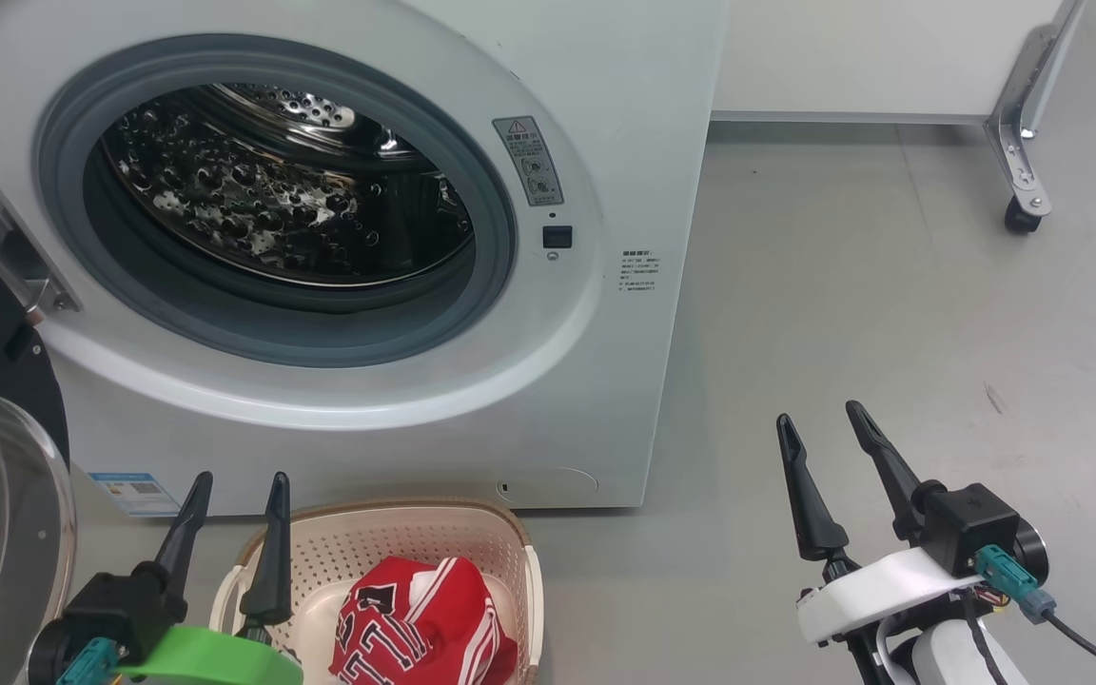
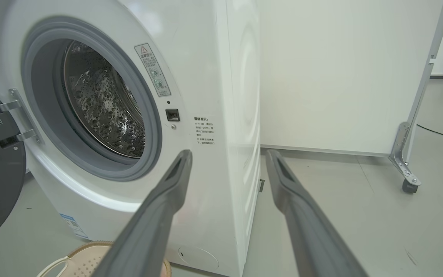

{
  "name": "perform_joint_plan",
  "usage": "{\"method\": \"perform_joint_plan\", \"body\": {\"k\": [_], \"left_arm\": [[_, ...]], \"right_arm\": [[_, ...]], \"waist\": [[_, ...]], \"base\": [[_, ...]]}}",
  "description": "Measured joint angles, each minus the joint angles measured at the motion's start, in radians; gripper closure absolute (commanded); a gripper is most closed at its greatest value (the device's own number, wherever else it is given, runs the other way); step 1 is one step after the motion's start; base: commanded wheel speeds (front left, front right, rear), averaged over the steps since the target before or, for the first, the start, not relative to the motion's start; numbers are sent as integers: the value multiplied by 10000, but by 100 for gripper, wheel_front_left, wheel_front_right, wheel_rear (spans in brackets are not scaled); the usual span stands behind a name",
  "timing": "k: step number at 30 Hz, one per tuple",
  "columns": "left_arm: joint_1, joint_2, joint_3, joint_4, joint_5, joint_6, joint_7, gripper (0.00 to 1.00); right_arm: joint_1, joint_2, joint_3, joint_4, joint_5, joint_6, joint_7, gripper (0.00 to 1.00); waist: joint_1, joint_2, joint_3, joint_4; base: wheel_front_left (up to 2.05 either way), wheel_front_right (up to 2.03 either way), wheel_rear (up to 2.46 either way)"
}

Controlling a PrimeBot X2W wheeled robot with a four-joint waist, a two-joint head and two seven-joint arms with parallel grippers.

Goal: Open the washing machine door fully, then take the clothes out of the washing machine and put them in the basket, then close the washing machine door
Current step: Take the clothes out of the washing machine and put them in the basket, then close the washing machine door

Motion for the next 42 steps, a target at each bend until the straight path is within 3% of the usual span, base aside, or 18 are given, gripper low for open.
{"method": "perform_joint_plan", "body": {"k": [21,42], "left_arm": [[25,-50,46,-12,8,2,0,0],[29,-69,8,-12,8,2,0,0]], "right_arm": [[-1,0,21,-6,0,-71,0,0],[-2,2,61,-8,19,-75,0,0]], "waist": [[0,0,56,-3],[0,0,170,25]], "base": [[-14,14,0],[-81,81,0]]}}
